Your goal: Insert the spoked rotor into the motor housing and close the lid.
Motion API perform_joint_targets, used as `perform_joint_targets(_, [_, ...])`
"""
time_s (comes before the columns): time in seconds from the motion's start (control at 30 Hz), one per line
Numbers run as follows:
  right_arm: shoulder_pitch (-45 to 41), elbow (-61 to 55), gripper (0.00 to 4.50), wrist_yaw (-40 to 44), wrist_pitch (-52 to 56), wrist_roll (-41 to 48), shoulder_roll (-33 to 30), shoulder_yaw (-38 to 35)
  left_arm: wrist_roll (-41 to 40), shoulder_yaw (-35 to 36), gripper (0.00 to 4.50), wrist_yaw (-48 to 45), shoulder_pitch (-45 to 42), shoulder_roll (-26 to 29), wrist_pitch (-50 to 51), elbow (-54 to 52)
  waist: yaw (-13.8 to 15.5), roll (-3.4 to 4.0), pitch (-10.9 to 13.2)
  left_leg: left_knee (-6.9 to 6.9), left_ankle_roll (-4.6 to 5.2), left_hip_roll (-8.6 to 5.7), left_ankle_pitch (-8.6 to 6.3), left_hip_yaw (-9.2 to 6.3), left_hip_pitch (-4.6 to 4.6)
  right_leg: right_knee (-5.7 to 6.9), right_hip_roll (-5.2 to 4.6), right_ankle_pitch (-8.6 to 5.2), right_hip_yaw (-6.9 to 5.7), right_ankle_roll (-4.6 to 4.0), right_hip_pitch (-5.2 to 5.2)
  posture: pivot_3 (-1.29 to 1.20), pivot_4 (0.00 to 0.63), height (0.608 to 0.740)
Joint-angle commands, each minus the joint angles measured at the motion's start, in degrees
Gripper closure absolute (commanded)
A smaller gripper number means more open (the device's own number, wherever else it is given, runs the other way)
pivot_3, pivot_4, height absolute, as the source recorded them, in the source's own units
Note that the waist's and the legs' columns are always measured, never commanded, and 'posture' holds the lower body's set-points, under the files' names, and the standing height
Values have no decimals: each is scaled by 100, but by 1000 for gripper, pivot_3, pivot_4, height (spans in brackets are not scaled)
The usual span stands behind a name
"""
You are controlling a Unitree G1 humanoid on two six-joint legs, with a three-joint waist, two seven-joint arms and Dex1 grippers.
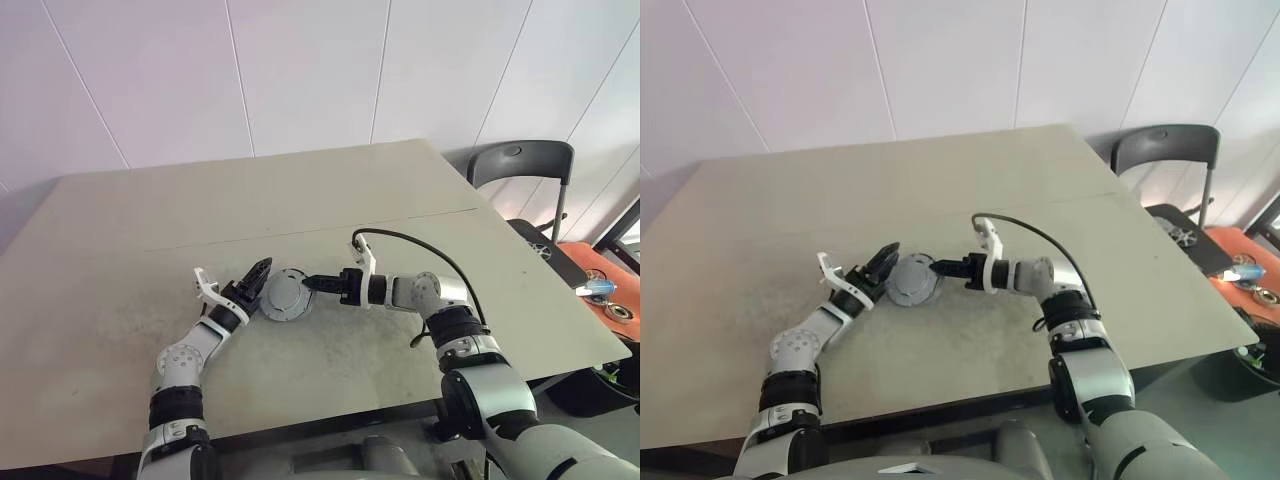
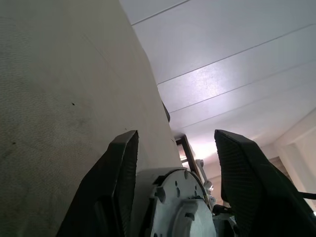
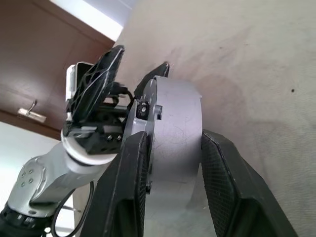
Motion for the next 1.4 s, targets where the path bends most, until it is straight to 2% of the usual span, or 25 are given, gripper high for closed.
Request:
perform_joint_targets(0.03, [-27, 62, 2505, -193, -111, -338, -75, 126, 6, -42, 1893, -22, -2, -3, -10, -166, -4, 0, 0, 0, 1, 0, -1, 0, 7, 0, 1, -1, -1, 1, 10, 0, 0, 740])
perform_joint_targets(0.1, [-34, 80, 2018, -189, -109, -386, -73, 131, 9, -46, 1893, -17, -1, -15, -6, -184, -7, -1, 0, 5, 0, -1, 0, 0, 8, -1, 2, -1, -1, 2, 15, 0, 0, 740])
perform_joint_targets(0.2, [-57, 139, 981, -167, -122, -439, -68, 88, 11, -48, 1893, -16, 2, -21, -9, -196, -27, -1, -2, 5, 0, 0, 1, 1, 8, 1, 3, -1, 0, 1, 11, 0, 0, 740])
perform_joint_targets(0.33, [-218, 370, 981, -402, -353, -294, -44, -381, -2, -58, 1893, -8, 11, -43, -8, -226, -9, -1, -2, 6, -6, 2, 4, 0, 9, 3, 3, 1, 0, -1, 11, 0, 0, 740])
perform_joint_targets(0.57, [-129, -201, 981, -152, -909, -263, 28, -453, -15, -32, 1893, -96, 33, -48, -117, -312, -8, 0, 0, 3, -6, 2, 4, -2, 1, -1, 4, 1, -1, -1, 2, 0, 0, 740])
perform_joint_targets(0.7, [163, -1297, 981, 42, -1183, -326, 99, -61, -180, 157, 1893, -205, 114, 6, -265, -682, -21, -1, 2, -2, -7, 3, 4, -2, -8, -3, 2, 1, 0, -1, -9, 0, 0, 740])
perform_joint_targets(0.87, [593, -2455, 981, 153, -1637, -924, -42, 953, -35, 179, 1893, -339, 315, 236, -604, -1156, -11, 0, 2, -6, -8, 5, 3, -2, -7, -2, 3, 0, -1, 1, -11, 0, 0, 740])
perform_joint_targets(0.93, [734, -2757, 646, 214, -1767, -1189, -150, 1374, -6, 168, 1893, -453, 407, 360, -778, -1414, -5, -1, 4, -5, -8, 4, 4, -2, -7, -3, 4, 0, -2, 1, -10, 0, 0, 740])
perform_joint_targets(1.0, [790, -2821, 145, 147, -2040, -1516, -247, 1684, -53, 214, 1893, -435, 453, 455, -911, -1676, 6, -4, 6, -5, -8, 4, 4, -2, -7, -4, 4, -1, -2, 1, -9, 0, 0, 740])
perform_joint_targets(1.03, [795, -2811, 34, 109, -2161, -1645, -272, 1787, 8, 211, 1893, -413, 474, 527, -1009, -1776, 19, -5, 6, -4, -8, 3, 4, -2, -7, -4, 4, -1, -2, 1, -8, 0, 0, 740])
perform_joint_targets(1.2, [645, -2278, 34, -419, -2581, -2231, -204, 1940, 318, 146, 1893, -426, 523, 790, -1455, -1926, 23, -6, 7, -4, -9, 3, 4, -2, -5, -4, 5, -1, -3, -1, -7, 0, 0, 740])
perform_joint_targets(1.4, [737, -2265, 34, -199, -2434, -2229, -159, 2012, 269, 135, 1893, -412, 528, 809, -1515, -1887, 18, -6, 7, -5, -8, 4, 4, -4, -5, -6, 6, -1, -3, -1, -6, 0, 0, 740])
